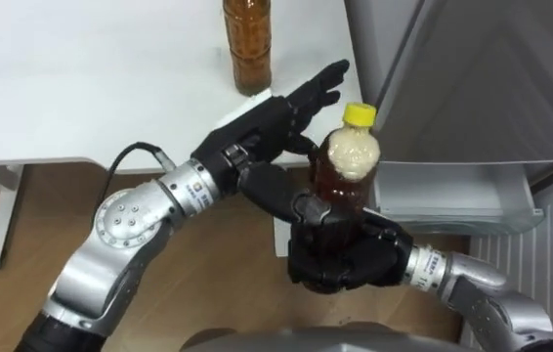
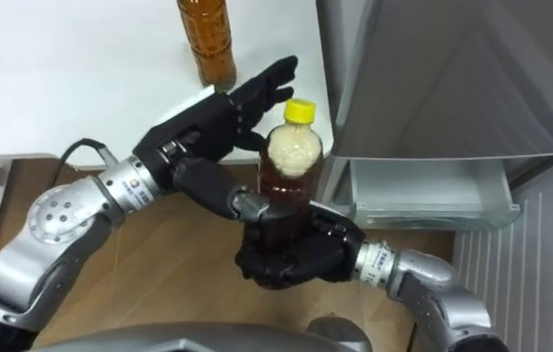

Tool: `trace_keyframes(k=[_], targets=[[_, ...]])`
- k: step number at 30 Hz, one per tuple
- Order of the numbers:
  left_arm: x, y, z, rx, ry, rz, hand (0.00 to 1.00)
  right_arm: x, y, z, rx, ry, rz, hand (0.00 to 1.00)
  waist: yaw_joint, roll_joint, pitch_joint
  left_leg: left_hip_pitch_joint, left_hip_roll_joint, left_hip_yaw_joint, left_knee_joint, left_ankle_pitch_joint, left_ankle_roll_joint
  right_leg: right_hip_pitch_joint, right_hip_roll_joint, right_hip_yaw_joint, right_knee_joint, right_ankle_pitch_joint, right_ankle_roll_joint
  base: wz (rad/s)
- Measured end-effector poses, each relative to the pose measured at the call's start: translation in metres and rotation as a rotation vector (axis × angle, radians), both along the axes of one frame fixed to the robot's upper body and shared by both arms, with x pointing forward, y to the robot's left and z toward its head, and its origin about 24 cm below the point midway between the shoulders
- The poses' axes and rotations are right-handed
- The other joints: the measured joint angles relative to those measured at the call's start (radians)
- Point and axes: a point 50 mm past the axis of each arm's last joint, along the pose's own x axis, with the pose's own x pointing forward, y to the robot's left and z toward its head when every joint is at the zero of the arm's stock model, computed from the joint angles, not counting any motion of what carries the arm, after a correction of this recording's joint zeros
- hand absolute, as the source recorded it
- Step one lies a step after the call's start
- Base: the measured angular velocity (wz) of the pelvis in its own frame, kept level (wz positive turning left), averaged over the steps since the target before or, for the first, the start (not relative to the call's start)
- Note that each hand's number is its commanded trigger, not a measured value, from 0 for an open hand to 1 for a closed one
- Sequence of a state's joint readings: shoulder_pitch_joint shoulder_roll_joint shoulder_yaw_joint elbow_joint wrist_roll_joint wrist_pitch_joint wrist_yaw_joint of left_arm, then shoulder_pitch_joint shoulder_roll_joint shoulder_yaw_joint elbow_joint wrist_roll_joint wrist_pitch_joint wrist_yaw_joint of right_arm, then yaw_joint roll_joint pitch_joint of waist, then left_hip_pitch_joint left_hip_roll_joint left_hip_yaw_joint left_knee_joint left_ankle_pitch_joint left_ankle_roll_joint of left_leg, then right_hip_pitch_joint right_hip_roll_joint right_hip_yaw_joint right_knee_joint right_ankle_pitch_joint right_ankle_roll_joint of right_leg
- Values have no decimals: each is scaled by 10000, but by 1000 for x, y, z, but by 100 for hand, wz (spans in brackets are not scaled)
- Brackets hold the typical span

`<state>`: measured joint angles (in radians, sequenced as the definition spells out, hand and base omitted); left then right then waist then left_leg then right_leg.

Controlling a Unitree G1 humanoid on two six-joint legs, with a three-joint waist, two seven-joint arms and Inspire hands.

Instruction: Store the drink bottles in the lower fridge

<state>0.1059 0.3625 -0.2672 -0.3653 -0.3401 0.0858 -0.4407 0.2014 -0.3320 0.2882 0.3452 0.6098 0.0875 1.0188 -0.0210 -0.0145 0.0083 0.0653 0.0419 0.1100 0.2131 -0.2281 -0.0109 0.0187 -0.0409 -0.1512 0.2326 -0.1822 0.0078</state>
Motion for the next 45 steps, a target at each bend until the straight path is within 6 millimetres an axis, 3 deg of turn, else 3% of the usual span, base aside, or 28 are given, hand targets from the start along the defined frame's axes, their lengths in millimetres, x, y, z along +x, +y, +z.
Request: trace_keyframes(k=[3,6,10,15,22,26,33,39,45], targets=[[-2,-1,28,-1641,-1047,0,0,-14,-5,-14,-748,796,140,100,20,7,-5,30,-16,5,-8,0,0,25,-10,23,1,-4,7,0],[-4,-4,41,-2919,-1389,-215,0,-26,-4,-22,-1533,1249,643,100,203,11,0,163,-7,123,-109,4,0,34,9,119,15,-9,12,-12],[-2,-3,45,-3018,-1547,-130,0,-33,-4,-26,-2098,1391,1042,100,348,-6,9,250,-15,238,-146,3,0,7,-5,189,46,-14,17,-11],[4,19,62,-3052,-2653,1213,0,-35,-8,-26,-2343,1425,1085,100,595,-49,34,351,-15,235,-176,2,2,53,2,185,41,-19,25,-2],[6,33,70,-3276,-3213,2362,0,-35,-14,-26,-2545,1420,897,100,912,18,65,399,-9,189,-180,0,2,163,2,106,-9,-19,24,2],[4,53,85,-3466,-4152,3523,0,-43,-26,-28,-2813,1629,403,100,1118,93,22,361,-7,91,-172,1,0,262,0,-4,-78,-15,22,7],[0,93,96,-3718,-4961,6312,0,-57,-42,-31,-3474,1984,-7,100,1455,191,24,583,-11,-32,-276,0,1,507,-53,-156,-152,-37,57,4],[-9,123,105,-3567,-5864,8940,0,-61,-41,-32,-3587,2072,65,100,1692,242,-17,610,-22,-99,-258,2,1,579,-47,-231,-138,-36,57,4],[-28,159,94,-3426,-5861,11712,0,-74,-53,-31,-3726,2362,-614,100,2023,355,-83,895,-30,-164,-375,3,-2,881,-22,-345,-313,-38,55,3]])
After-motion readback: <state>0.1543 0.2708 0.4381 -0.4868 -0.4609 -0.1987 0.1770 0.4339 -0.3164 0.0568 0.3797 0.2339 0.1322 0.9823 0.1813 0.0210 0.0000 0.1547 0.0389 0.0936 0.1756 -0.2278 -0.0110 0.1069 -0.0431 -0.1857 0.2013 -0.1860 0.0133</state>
